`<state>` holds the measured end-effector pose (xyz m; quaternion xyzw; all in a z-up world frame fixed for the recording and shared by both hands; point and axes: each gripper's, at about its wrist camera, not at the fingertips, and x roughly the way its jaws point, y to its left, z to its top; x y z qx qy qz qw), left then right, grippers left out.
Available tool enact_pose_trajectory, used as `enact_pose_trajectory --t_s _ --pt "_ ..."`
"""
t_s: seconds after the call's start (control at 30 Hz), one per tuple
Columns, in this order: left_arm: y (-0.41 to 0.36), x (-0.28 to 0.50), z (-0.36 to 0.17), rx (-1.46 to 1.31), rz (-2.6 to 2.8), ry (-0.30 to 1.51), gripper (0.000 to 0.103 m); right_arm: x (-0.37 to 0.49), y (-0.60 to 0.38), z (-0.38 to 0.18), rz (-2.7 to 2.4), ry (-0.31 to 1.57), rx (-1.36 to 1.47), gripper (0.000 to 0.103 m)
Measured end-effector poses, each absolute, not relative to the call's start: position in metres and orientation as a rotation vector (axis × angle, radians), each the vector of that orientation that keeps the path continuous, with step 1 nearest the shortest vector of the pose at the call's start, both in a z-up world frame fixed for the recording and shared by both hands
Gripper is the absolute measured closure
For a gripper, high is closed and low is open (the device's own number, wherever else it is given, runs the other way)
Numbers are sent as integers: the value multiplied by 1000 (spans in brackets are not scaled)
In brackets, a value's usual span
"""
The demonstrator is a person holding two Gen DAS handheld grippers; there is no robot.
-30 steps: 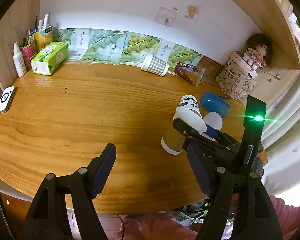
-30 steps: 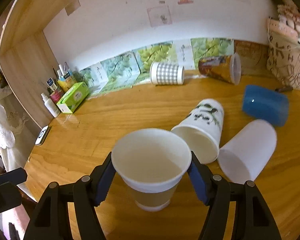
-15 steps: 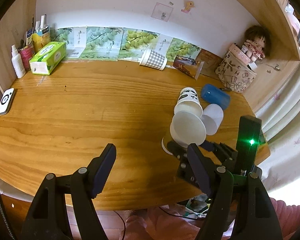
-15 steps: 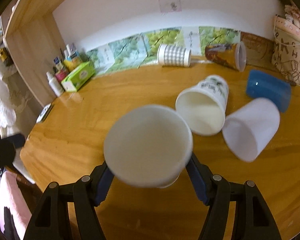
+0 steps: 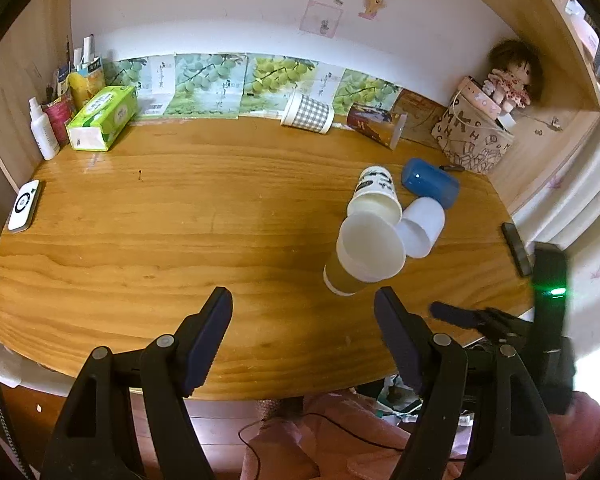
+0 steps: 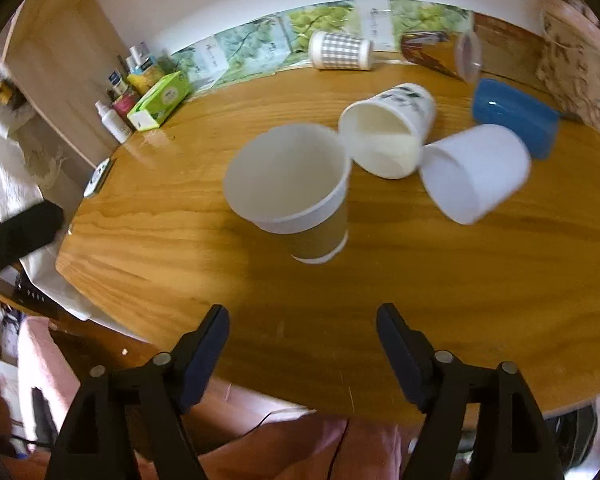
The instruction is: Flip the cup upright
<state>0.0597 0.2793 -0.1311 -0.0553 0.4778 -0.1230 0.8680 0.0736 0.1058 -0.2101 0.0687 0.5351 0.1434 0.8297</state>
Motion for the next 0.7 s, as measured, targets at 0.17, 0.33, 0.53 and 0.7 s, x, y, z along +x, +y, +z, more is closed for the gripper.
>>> enact_pose_trajectory --t_s 0.17,0.33,0.53,0.7 --pt "270 62 -109 -99 -263 970 20 64 91 -153 246 1064 122 21" --pt "257 64 -73 -74 -269 898 19 61 72 -106 197 994 156 18" --pt "243 62 -27 -94 -244 776 11 60 51 -58 180 907 179 18" --pt "235 55 5 -139 -216 675 2 58 39 -33 198 846 189 14"
